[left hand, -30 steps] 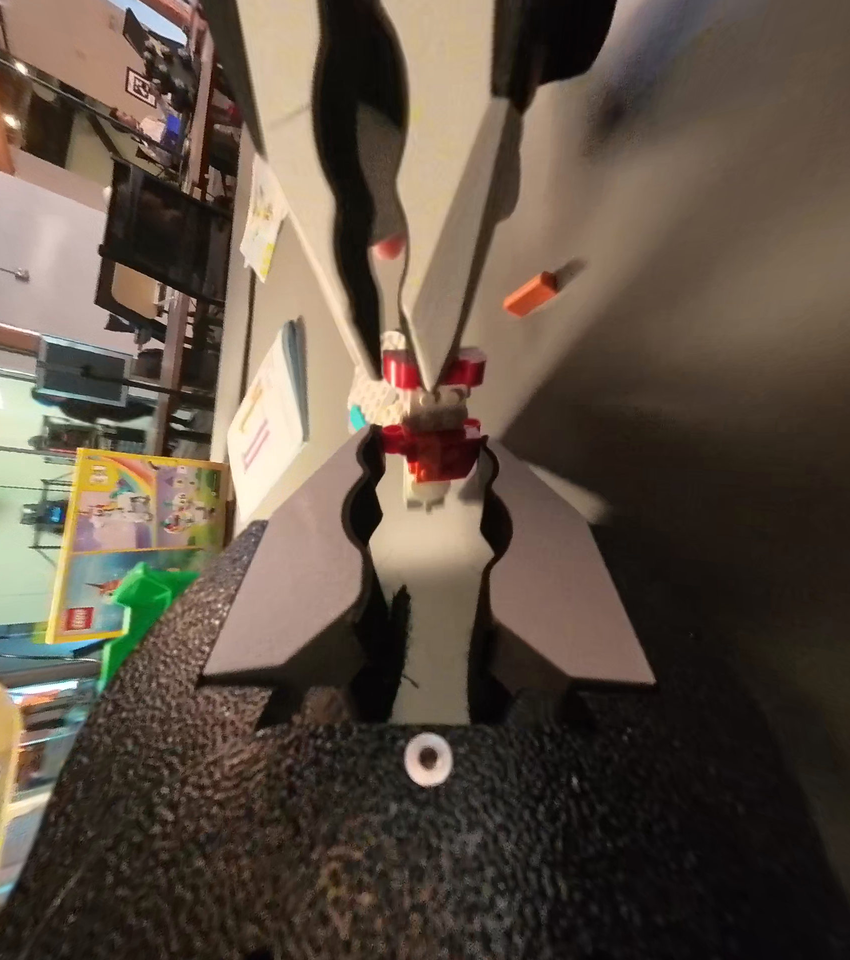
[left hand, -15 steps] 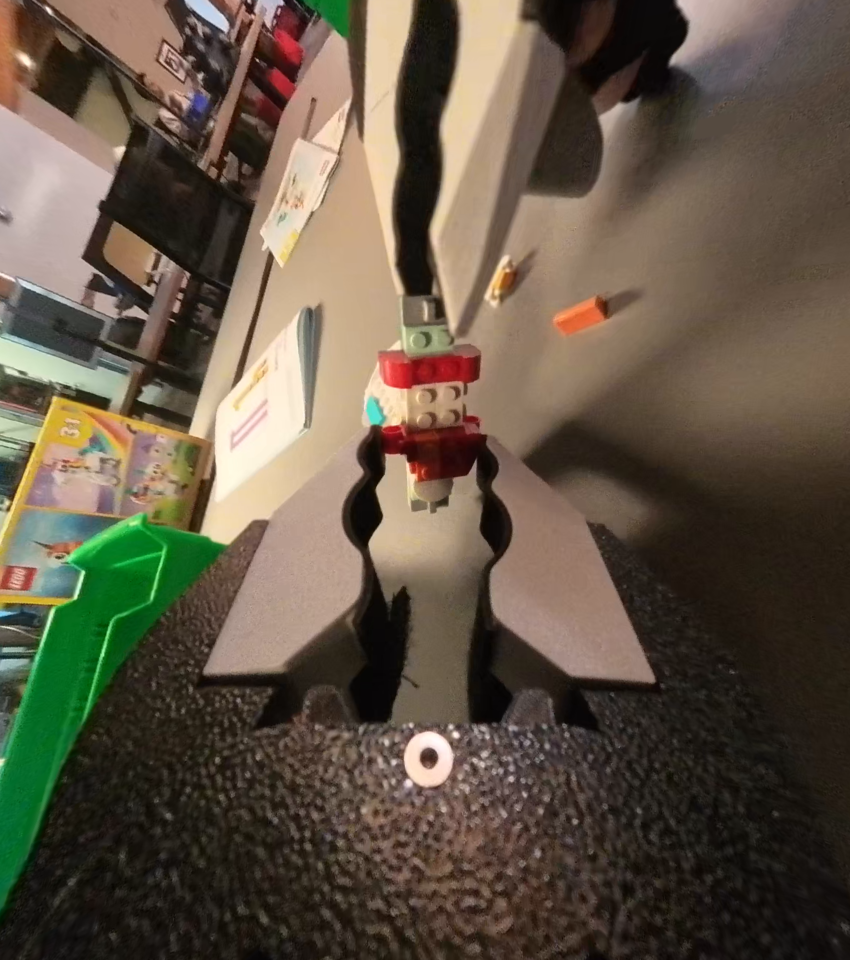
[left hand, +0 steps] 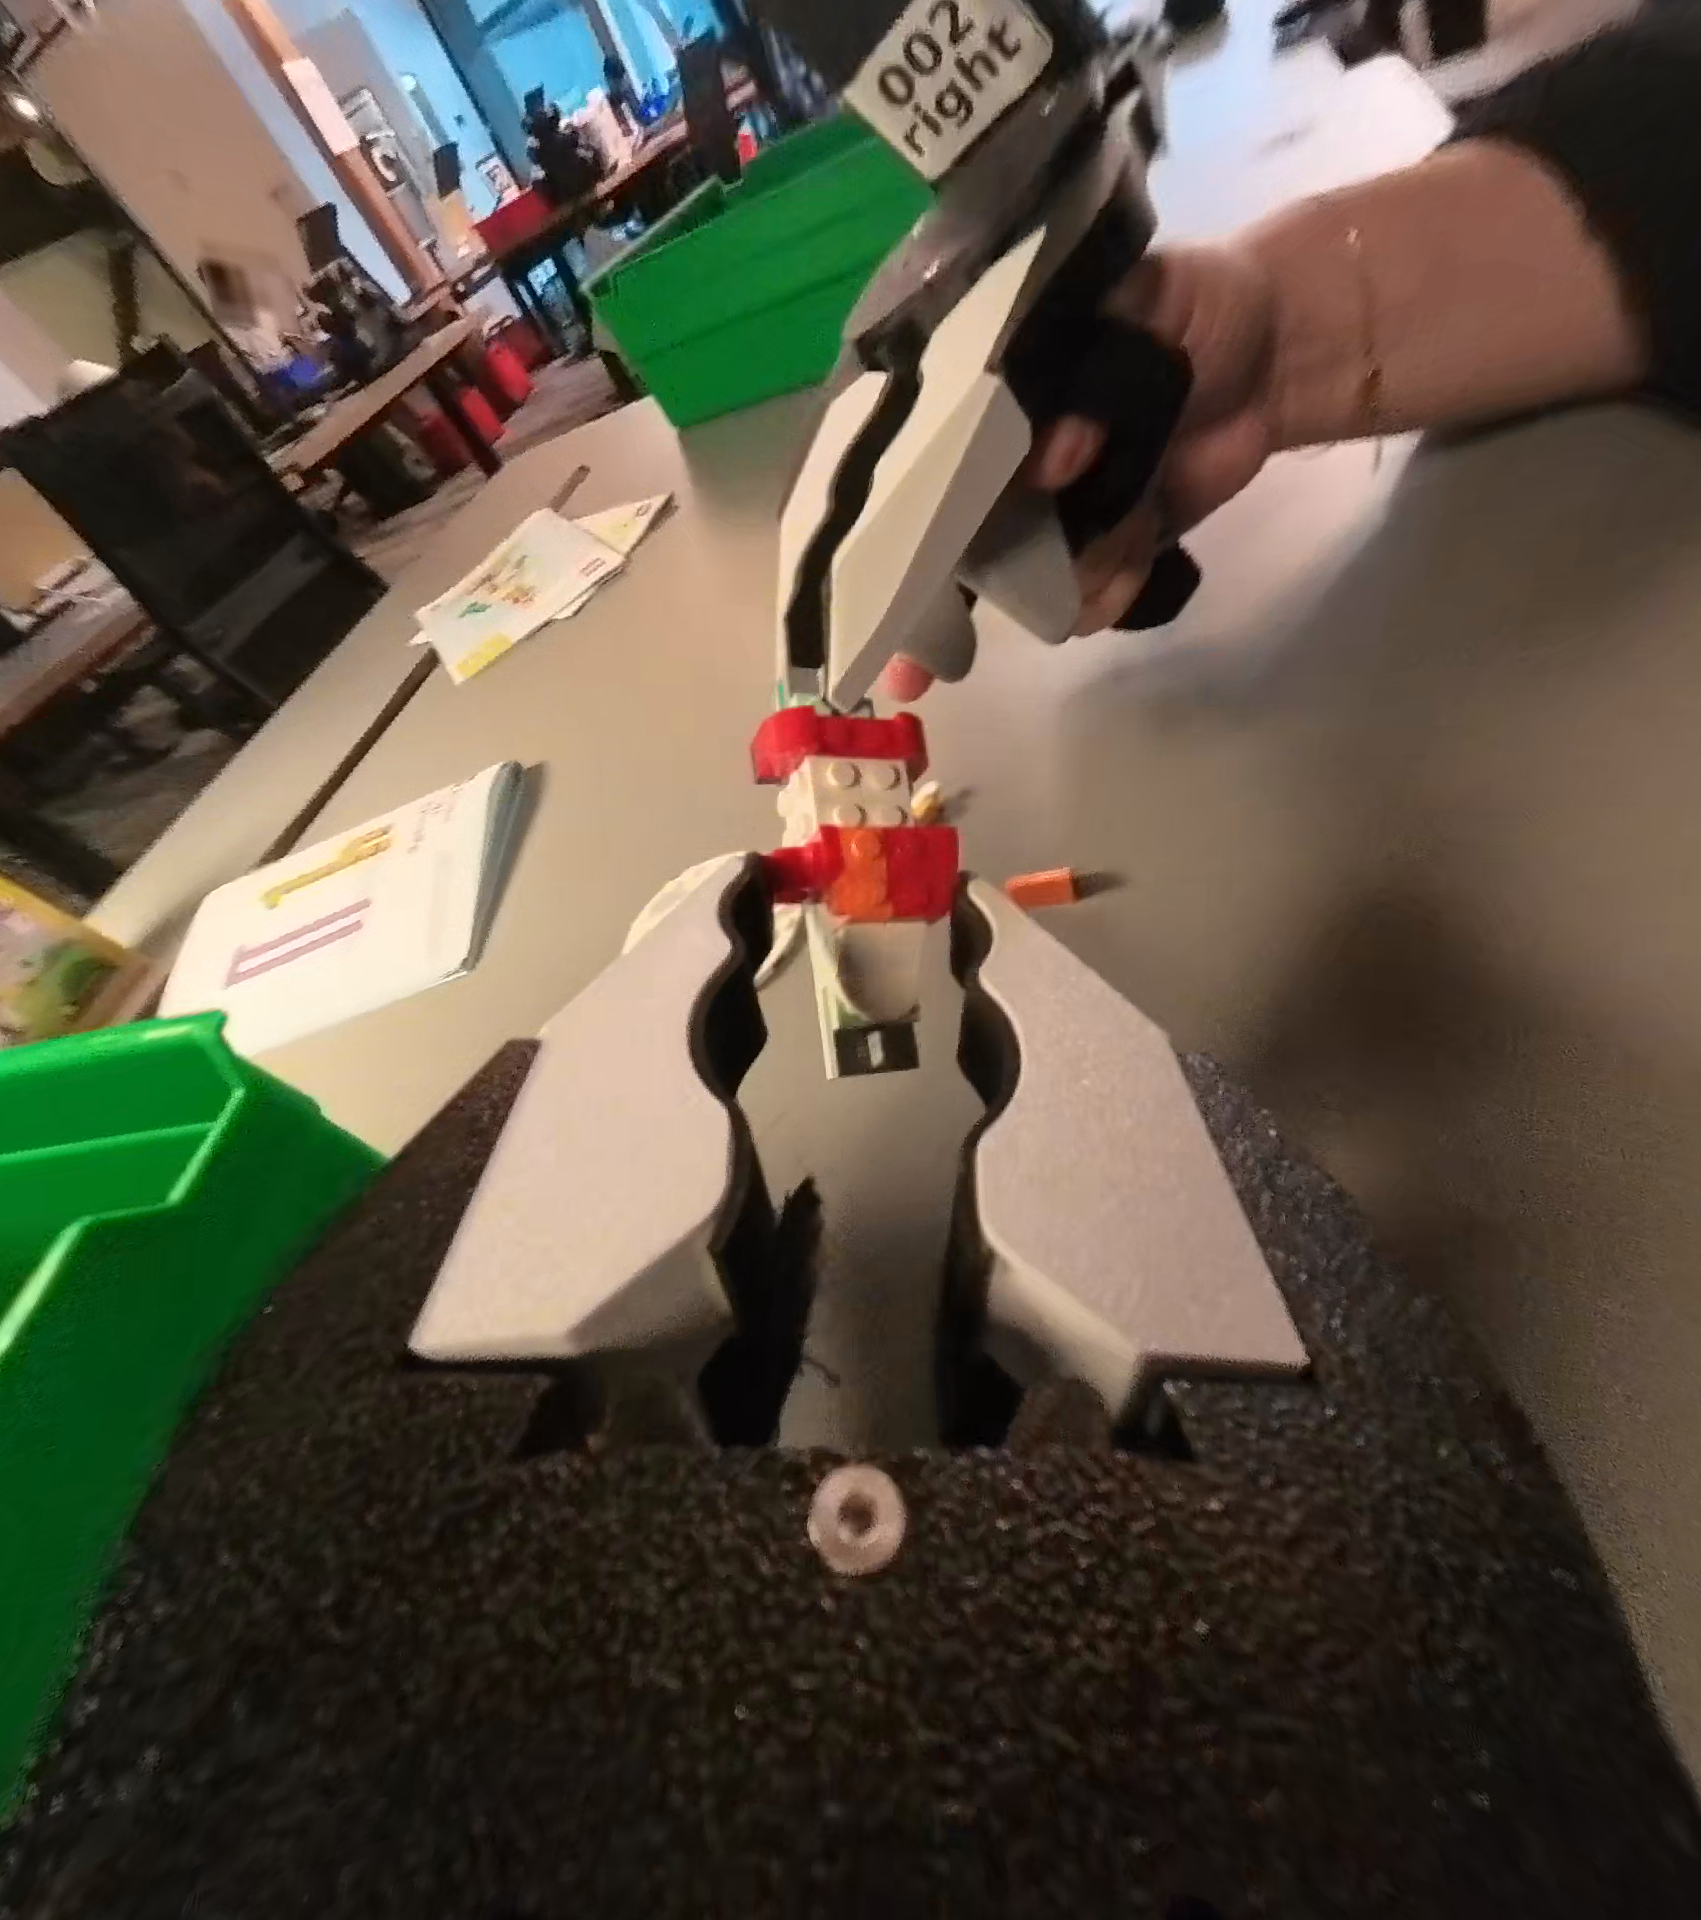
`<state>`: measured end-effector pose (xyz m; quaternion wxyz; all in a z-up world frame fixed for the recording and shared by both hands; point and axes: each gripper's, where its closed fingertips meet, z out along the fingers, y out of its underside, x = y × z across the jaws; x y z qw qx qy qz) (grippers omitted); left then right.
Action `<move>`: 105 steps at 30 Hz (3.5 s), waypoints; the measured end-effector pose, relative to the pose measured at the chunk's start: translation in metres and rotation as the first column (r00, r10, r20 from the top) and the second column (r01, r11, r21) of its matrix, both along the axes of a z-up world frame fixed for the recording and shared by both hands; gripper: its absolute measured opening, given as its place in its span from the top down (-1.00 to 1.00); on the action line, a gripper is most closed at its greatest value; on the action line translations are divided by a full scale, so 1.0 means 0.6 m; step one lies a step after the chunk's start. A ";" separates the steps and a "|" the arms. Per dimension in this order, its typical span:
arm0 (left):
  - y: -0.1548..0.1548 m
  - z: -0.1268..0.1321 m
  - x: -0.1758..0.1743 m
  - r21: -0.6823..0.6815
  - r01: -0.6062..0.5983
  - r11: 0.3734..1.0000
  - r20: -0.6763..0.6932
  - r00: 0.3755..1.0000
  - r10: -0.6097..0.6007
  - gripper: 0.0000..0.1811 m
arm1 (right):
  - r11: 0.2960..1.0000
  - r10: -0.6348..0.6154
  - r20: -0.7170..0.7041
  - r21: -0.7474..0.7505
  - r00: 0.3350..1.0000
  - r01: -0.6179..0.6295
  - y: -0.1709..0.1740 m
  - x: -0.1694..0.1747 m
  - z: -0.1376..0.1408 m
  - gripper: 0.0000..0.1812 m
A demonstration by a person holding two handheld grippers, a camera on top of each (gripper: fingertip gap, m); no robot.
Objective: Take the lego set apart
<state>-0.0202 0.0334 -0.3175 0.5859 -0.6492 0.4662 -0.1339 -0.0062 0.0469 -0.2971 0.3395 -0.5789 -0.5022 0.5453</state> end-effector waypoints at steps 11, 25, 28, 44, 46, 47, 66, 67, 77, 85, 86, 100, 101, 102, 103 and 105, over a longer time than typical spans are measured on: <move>0.002 -0.044 0.006 -0.170 -0.045 0.984 -0.099 0.995 0.028 0.64 | 0.531 -0.055 0.142 0.842 0.988 -0.092 -0.016 0.004 -0.052 0.39; 0.001 -0.002 0.016 -0.029 -0.022 0.999 0.011 1.000 0.023 0.53 | 0.627 -0.104 0.109 0.779 0.989 -0.020 0.004 0.003 -0.044 0.66; 0.008 -0.005 0.005 0.147 -0.061 0.987 -0.163 0.983 0.085 0.45 | 0.785 -0.105 0.143 0.619 0.984 -0.006 0.012 0.004 -0.051 0.67; 0.015 -0.041 -0.008 0.193 -0.098 0.976 -0.426 0.888 0.173 0.85 | 0.445 -0.139 0.135 0.893 0.981 -0.059 -0.009 -0.009 -0.062 0.76; 0.014 -0.047 -0.009 0.168 -0.105 0.980 -0.446 0.878 0.171 0.85 | 0.424 -0.149 0.154 0.902 0.977 -0.078 -0.011 -0.011 -0.069 0.78; 0.014 -0.047 -0.009 0.162 -0.110 0.981 -0.448 0.877 0.172 0.85 | 0.446 -0.145 0.155 0.892 0.977 -0.075 -0.011 -0.011 -0.069 0.79; 0.017 -0.061 -0.017 0.170 -0.153 0.973 -0.566 0.794 0.224 0.85 | 0.503 -0.194 0.162 0.863 0.967 -0.044 -0.014 -0.025 -0.062 0.92; 0.018 -0.061 -0.017 0.175 -0.153 0.973 -0.571 0.789 0.227 0.85 | 0.501 -0.199 0.173 0.864 0.965 -0.052 -0.013 -0.025 -0.063 0.92; 0.015 -0.059 -0.009 0.267 -0.125 0.955 -0.561 0.786 0.260 0.84 | 0.409 -0.197 0.175 0.909 0.965 -0.081 -0.019 -0.017 -0.060 0.95; 0.024 -0.076 -0.064 0.276 -0.165 0.947 -0.570 0.765 0.299 0.86 | 0.559 -0.046 -0.043 0.827 0.998 0.062 -0.033 0.001 0.016 0.96; 0.025 -0.074 -0.066 0.274 -0.179 0.945 -0.550 0.777 0.307 0.86 | 0.572 -0.076 -0.038 0.817 0.996 0.075 -0.018 0.007 0.014 0.95; 0.036 -0.033 -0.056 0.370 -0.215 0.904 -0.418 0.830 0.369 0.86 | 0.897 -0.174 0.304 0.442 0.937 0.023 0.052 0.034 -0.085 0.93; 0.036 -0.035 -0.055 0.372 -0.209 0.904 -0.428 0.826 0.367 0.86 | 0.899 -0.159 0.314 0.438 0.936 0.006 0.047 0.033 -0.090 0.93; 0.036 -0.038 -0.054 0.376 -0.202 0.904 -0.444 0.817 0.367 0.86 | 0.900 -0.147 0.319 0.436 0.936 -0.007 0.043 0.031 -0.093 0.94; 0.036 -0.042 -0.055 0.379 -0.195 0.905 -0.462 0.807 0.367 0.86 | 0.901 -0.142 0.323 0.435 0.936 -0.014 0.041 0.030 -0.095 0.94; 0.037 -0.051 -0.059 0.371 -0.194 0.908 -0.491 0.789 0.369 0.86 | 0.917 -0.122 0.326 0.398 0.938 -0.019 0.036 0.028 -0.098 0.94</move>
